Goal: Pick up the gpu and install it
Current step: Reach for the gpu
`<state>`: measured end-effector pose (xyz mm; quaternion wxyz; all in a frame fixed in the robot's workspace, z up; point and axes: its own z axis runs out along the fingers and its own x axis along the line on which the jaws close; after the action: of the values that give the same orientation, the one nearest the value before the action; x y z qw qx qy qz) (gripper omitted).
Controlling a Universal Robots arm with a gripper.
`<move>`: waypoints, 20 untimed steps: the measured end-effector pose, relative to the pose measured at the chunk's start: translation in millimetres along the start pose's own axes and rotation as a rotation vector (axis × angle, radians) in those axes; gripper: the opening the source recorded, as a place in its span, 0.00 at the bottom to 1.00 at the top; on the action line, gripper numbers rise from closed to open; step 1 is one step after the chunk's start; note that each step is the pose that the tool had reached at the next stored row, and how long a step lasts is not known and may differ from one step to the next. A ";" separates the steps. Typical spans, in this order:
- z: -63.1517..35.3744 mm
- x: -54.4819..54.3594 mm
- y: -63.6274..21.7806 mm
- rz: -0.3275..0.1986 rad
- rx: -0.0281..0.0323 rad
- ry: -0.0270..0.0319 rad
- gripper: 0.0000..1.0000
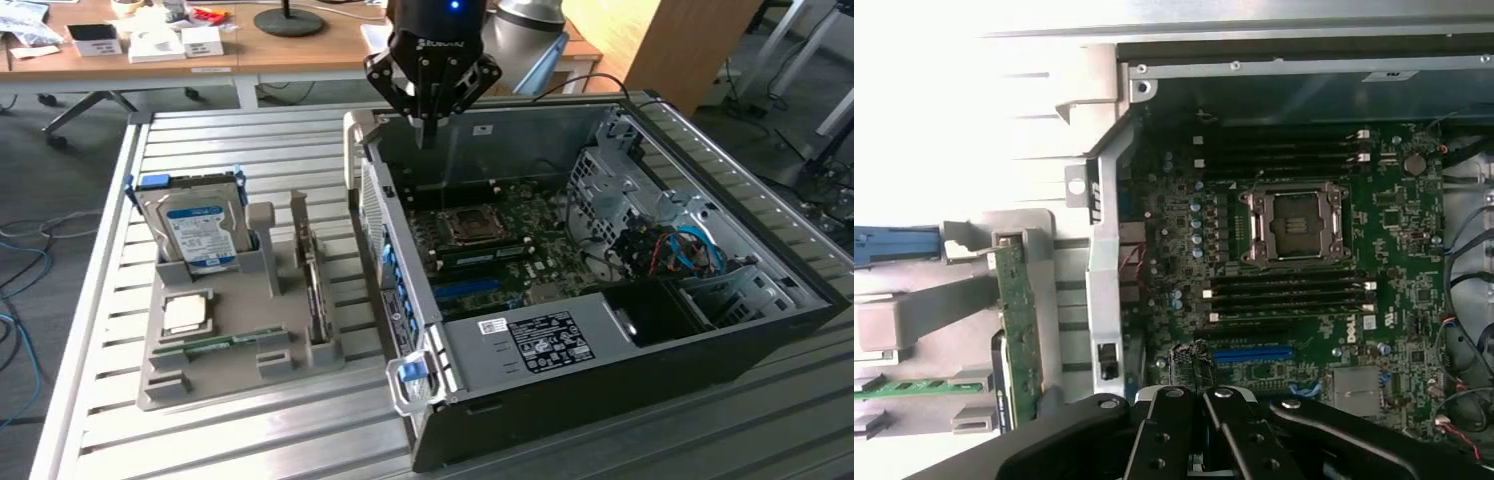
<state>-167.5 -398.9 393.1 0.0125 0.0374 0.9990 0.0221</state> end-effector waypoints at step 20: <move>-0.3 12.0 -0.9 0.000 0.0001 0.0000 0.11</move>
<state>-179.5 -398.9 393.1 0.0125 0.0375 0.9990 0.0221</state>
